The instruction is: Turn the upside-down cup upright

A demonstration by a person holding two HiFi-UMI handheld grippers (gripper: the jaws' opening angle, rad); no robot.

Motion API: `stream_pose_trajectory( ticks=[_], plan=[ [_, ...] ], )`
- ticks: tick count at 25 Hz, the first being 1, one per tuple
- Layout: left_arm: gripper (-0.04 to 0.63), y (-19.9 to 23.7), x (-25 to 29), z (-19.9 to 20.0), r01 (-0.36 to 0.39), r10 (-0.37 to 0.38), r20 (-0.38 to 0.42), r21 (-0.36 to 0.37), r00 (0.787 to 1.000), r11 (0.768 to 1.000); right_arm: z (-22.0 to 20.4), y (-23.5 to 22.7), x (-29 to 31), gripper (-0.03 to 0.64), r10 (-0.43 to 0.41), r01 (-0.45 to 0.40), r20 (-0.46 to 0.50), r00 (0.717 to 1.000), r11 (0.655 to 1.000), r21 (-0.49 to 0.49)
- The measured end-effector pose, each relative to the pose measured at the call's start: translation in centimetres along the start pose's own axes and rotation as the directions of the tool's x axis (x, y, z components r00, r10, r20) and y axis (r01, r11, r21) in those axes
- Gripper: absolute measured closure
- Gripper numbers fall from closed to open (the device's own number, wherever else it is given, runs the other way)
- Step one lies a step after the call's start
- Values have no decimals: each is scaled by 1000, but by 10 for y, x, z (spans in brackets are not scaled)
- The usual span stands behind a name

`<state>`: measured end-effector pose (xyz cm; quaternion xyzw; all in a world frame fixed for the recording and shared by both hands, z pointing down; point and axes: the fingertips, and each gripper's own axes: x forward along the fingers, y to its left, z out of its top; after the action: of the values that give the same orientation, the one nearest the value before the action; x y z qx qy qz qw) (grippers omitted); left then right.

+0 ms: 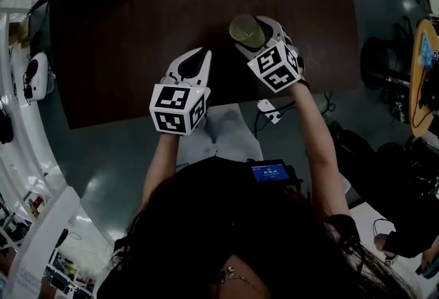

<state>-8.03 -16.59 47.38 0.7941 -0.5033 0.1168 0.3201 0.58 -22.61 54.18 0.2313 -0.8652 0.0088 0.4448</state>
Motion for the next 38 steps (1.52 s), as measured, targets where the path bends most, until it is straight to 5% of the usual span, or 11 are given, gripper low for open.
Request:
stream_pose_trajectory(
  ticks=[9, 31, 38],
  plan=[
    [580, -10, -2, -10, 20, -19, -22, 13, 1000, 1000, 0, -9, -14, 273, -120, 51, 203, 972, 947, 317],
    [580, -4, 18, -36, 76, -71, -79, 62, 994, 995, -22, 2, -9, 273, -228, 94, 265, 937, 895, 436],
    [580, 2, 8, -41, 16, -13, -99, 36, 995, 999, -18, 15, -22, 273, -243, 97, 303, 922, 900, 424]
  ],
)
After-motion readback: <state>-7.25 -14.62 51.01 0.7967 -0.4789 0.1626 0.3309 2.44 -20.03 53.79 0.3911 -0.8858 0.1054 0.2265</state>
